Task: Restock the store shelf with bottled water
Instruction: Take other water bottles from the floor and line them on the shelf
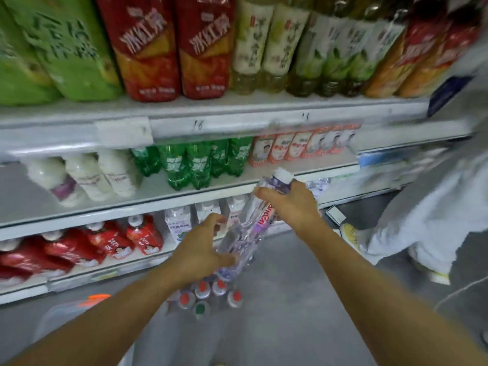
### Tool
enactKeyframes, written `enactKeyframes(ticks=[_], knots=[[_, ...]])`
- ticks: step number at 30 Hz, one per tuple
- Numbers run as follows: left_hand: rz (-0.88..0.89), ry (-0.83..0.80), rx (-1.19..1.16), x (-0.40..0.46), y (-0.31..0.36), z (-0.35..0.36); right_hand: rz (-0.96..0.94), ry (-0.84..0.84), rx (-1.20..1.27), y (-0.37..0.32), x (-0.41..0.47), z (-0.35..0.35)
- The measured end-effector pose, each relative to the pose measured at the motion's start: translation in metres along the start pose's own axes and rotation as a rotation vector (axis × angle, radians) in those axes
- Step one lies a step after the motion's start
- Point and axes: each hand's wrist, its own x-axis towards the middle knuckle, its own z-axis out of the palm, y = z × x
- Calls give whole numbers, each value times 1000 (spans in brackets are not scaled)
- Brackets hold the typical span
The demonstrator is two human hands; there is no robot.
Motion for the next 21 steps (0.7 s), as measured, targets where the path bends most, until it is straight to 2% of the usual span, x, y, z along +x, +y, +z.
enactKeyframes(ticks=[6, 13, 21], knots=[[-7, 124, -90, -52, 54, -64, -126, -30, -131, -111, -30, 1], [-17, 420, 187, -95, 113, -116, -208, -54, -214, -211, -58, 9], [88, 646, -55, -143, 170, -190, -556, -145, -296, -327, -103, -10]])
